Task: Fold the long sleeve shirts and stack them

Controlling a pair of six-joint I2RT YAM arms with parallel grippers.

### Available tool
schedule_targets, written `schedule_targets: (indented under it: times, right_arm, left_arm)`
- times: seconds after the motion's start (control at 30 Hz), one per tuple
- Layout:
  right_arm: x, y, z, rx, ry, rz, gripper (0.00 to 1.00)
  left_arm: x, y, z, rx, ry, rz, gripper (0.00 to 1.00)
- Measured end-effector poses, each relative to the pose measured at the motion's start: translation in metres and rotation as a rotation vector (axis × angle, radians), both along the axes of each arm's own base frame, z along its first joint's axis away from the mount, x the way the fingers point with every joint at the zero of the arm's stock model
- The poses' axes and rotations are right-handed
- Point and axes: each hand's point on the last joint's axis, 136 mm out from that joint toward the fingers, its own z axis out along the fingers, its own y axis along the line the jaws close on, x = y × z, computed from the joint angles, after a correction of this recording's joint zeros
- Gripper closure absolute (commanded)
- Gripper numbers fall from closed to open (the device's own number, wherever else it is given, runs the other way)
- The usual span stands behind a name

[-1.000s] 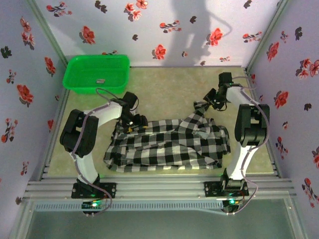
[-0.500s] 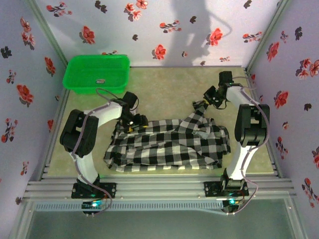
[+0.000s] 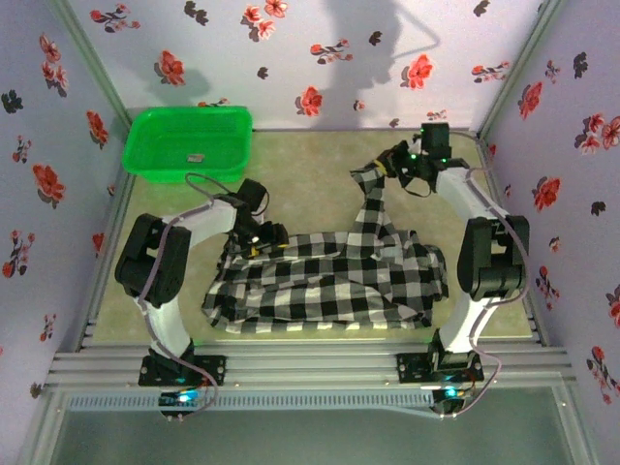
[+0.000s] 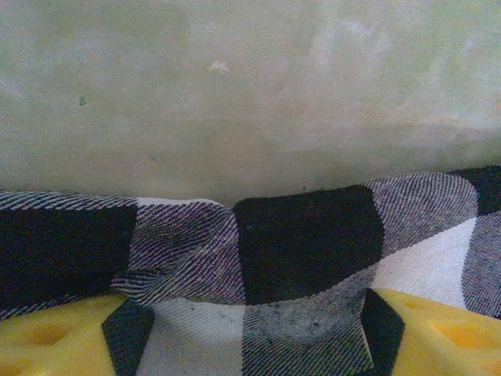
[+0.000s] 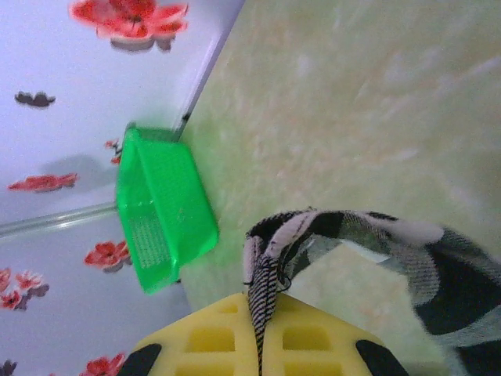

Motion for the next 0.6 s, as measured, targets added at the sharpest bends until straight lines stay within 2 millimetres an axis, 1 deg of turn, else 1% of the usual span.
schedule_targets:
  times: [0.13, 0.23, 0.33, 0.47, 0.53, 0.6]
  right_arm:
    - [-0.018, 0.037, -0.006, 0.047, 0.037, 0.042, 0.97]
    - [-0.030, 0.061, -0.010, 0.066, 0.065, 0.073, 0.96]
    - [-0.040, 0.080, -0.010, 0.075, 0.079, 0.098, 0.95]
    - [-0.049, 0.092, -0.009, 0.079, 0.084, 0.110, 0.93]
    - [-0.055, 0.093, -0.011, 0.072, 0.096, 0.089, 0.91]
    - [-0.063, 0.099, -0.016, 0.061, 0.110, 0.083, 0.89]
  left_arm:
    - [0.000, -0.001, 0.000, -0.006, -0.005, 0.000, 0.25]
    - [0.000, -0.001, 0.000, -0.008, -0.007, -0.001, 0.25]
    - [0.000, -0.002, 0.001, -0.014, -0.010, -0.002, 0.25]
    - [0.001, -0.003, 0.002, -0.025, -0.015, -0.003, 0.25]
    - [0.002, -0.005, 0.003, -0.038, -0.020, 0.000, 0.25]
    - [0.003, -0.007, 0.005, -0.050, -0.021, 0.006, 0.25]
